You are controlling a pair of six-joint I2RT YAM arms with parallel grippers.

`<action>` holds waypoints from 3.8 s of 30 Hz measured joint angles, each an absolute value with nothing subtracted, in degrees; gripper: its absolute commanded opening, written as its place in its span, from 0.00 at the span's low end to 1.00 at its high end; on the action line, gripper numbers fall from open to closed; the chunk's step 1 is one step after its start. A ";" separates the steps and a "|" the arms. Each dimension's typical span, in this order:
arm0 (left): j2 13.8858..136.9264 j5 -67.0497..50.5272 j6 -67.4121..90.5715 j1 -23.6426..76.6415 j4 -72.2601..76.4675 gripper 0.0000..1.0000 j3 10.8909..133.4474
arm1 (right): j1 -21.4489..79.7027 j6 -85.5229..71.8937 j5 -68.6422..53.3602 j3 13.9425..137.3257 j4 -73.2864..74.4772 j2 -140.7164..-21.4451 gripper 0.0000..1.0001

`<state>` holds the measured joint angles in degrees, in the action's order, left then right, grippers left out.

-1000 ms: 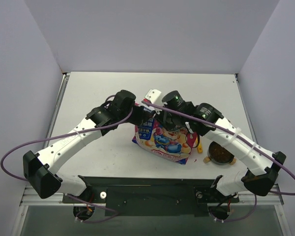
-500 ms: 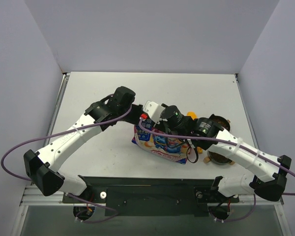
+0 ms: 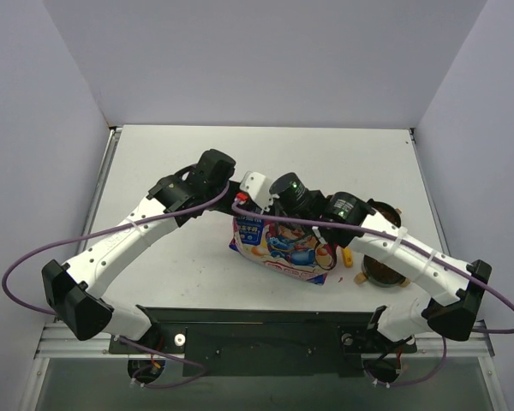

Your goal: Serve the pet food

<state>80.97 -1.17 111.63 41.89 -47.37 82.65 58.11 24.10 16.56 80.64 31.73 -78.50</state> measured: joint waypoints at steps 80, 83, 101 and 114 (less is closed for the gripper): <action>80.95 -2.81 106.52 41.63 -43.57 0.28 81.32 | 51.46 13.39 13.23 62.19 35.79 -47.20 0.00; 80.12 -1.50 106.54 39.92 -43.05 0.37 81.30 | 51.92 13.52 14.11 62.35 36.60 -47.35 0.16; 78.17 1.63 106.78 38.61 -42.50 0.04 79.79 | 56.18 16.36 16.69 72.44 35.29 -64.07 0.47; 75.85 0.58 108.88 38.28 -41.76 0.00 77.32 | 63.20 19.44 30.55 79.66 28.21 -79.44 0.00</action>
<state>75.85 0.58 108.88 38.28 -41.76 77.32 63.20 19.44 30.55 79.66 28.21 -79.44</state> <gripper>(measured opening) 0.091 0.066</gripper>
